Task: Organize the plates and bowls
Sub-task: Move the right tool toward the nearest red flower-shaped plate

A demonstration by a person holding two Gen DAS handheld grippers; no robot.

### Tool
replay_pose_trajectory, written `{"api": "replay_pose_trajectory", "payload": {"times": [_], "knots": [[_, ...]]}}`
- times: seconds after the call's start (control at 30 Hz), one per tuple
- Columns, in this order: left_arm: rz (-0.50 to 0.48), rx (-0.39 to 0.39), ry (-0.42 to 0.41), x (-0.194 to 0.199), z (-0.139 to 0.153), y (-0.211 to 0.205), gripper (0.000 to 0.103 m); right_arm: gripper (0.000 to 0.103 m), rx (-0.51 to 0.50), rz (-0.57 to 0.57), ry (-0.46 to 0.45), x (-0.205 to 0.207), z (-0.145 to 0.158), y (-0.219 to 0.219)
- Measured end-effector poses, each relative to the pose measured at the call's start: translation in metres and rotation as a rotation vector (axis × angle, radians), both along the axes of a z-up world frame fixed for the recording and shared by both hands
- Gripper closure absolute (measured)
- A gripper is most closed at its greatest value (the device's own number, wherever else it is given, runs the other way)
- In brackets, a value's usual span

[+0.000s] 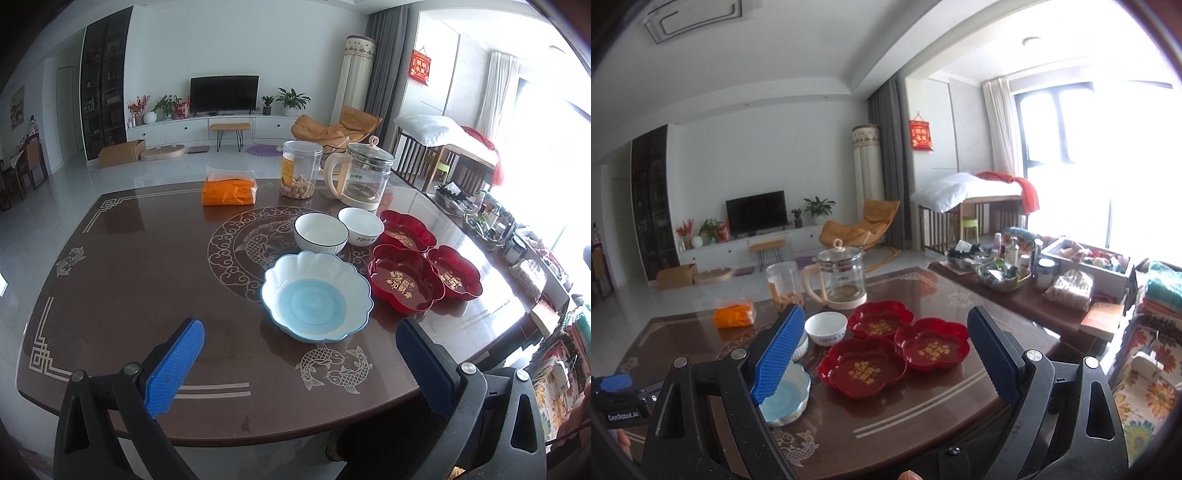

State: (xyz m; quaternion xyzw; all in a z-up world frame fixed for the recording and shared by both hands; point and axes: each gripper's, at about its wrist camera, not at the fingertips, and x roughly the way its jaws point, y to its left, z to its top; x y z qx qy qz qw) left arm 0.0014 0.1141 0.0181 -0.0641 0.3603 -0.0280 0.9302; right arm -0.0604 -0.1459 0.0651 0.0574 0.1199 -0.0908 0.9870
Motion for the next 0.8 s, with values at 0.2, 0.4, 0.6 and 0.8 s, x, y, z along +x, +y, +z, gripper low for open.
{"api": "replay_pose_trajectory", "payload": {"times": [0.2, 0.4, 0.6, 0.8], "knots": [[-0.112, 0.006, 0.064, 0.052, -0.026, -0.038, 0.000, 0.011, 0.084, -0.019, 0.106, 0.040, -0.030, -0.032], [-0.268, 0.025, 0.170, 0.134, -0.048, -0.089, 0.000, 0.011, 0.238, 0.090, 0.195, 0.075, -0.070, -0.069], [-0.391, 0.074, 0.298, 0.228, -0.076, -0.139, 0.000, 0.011, 0.354, 0.147, 0.493, 0.143, -0.116, -0.092], [-0.424, 0.023, 0.508, 0.298, -0.125, -0.170, 0.003, 0.011, 0.465, 0.177, 0.785, 0.210, -0.170, -0.114]]}}
